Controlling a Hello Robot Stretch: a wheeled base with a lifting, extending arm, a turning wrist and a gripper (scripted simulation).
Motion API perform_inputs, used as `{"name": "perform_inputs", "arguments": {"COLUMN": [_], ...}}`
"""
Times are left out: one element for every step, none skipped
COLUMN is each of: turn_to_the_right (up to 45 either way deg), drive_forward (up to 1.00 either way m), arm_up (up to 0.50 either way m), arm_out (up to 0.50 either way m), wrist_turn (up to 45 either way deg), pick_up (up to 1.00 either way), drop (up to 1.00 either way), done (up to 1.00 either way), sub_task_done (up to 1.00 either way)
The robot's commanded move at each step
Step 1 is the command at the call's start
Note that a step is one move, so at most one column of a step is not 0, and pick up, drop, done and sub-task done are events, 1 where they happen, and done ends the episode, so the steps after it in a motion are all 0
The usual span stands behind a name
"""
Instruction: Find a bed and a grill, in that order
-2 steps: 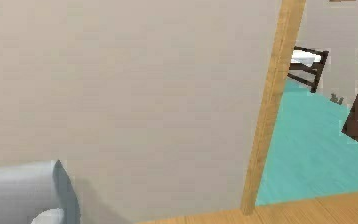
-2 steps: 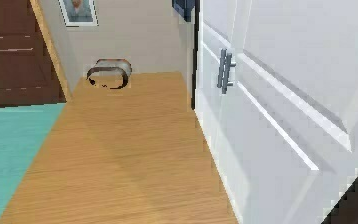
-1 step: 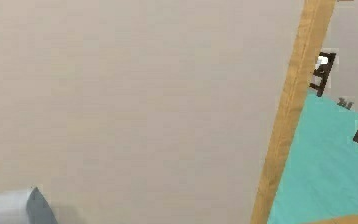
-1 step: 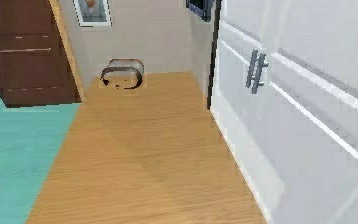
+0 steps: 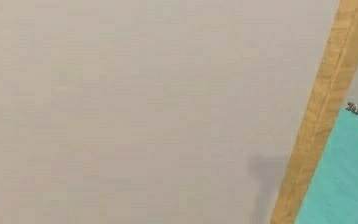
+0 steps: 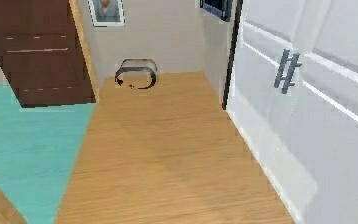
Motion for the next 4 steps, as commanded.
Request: {"name": "perform_inputs", "arguments": {"turn_to_the_right": [45.0, 30.0, 0.0, -36.0], "drive_forward": [0.0, 0.0, 1.0, 0.0], "arm_up": [0.0, 0.0, 0.0, 0.0], "arm_out": [0.0, 0.0, 0.0, 0.0], "wrist_turn": [0.0, 0.0, 0.0, 0.0], "pick_up": [0.0, 0.0, 0.0, 0.0], "drop": [0.0, 0.0, 0.0, 0.0], "done": [0.0, 0.0, 0.0, 0.0], "sub_task_done": [0.0, 0.0, 0.0, 0.0]}}
